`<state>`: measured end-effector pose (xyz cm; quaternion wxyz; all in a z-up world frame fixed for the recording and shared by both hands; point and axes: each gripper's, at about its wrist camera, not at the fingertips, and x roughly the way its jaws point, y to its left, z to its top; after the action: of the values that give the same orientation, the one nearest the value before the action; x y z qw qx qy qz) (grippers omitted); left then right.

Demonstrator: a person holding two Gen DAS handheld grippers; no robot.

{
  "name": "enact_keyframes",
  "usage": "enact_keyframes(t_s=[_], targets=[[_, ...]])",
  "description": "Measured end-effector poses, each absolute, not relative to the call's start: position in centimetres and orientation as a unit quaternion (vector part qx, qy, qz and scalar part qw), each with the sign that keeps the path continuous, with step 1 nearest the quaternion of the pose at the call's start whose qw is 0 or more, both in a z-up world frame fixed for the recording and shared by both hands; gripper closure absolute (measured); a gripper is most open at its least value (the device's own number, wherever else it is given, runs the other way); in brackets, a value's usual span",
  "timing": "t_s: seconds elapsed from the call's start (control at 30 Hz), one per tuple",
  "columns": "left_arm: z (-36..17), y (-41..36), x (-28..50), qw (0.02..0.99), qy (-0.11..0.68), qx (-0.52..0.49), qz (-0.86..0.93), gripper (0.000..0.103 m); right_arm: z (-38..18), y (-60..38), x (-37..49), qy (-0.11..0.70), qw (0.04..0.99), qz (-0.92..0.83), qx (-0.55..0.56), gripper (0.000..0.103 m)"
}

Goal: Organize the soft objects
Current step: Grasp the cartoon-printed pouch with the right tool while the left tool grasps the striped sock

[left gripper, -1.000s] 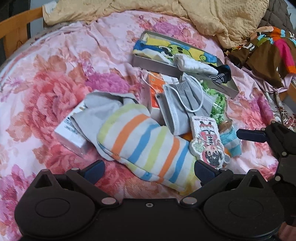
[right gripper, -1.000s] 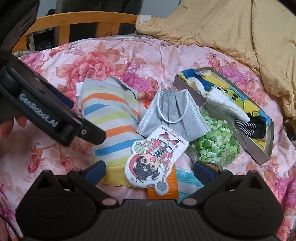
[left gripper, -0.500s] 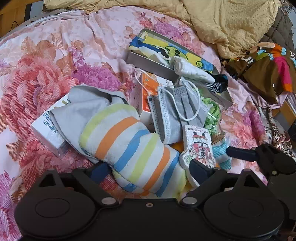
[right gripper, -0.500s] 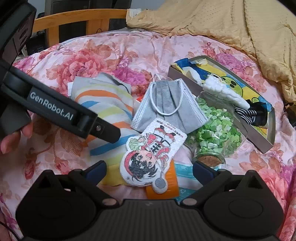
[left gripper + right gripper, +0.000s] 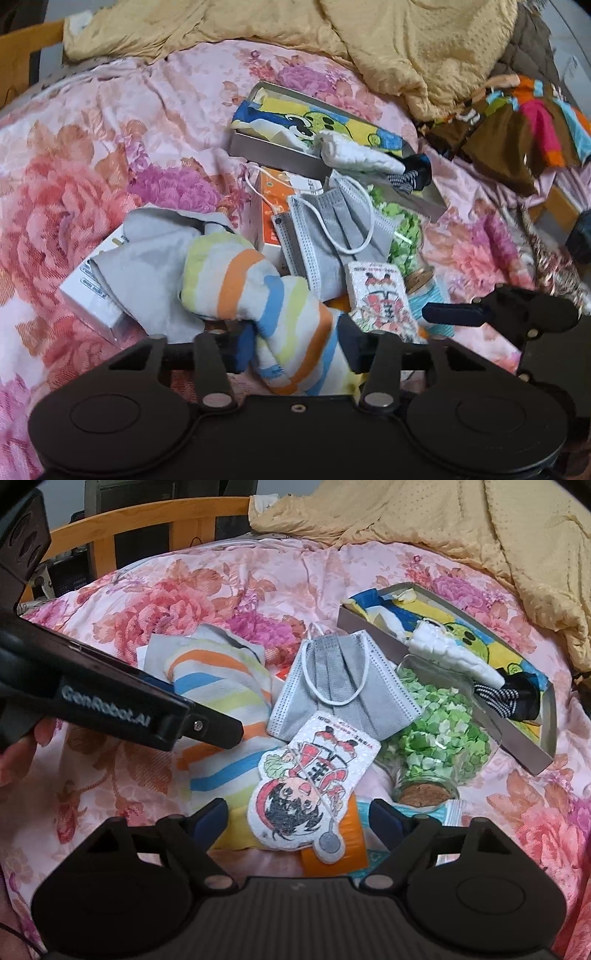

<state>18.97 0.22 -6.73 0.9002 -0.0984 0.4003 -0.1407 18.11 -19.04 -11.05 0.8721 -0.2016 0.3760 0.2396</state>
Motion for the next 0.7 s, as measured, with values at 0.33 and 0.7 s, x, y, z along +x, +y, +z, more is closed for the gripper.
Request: enact_keyframes(t_s=[0.33,0.7], targets=[[-6.45,-0.27,18.68,0.911,0.389,-0.05,-0.131,0.089,-11.1,-18.8,17.99,0.372,0.871,0.245,-0.207,0.037],[-6.56,-0.14,18.83,0.917,0.39,0.007,-0.078,0.091,-10.28,-19.34,18.01,0.349,0.888,0.222,-0.2,0.04]])
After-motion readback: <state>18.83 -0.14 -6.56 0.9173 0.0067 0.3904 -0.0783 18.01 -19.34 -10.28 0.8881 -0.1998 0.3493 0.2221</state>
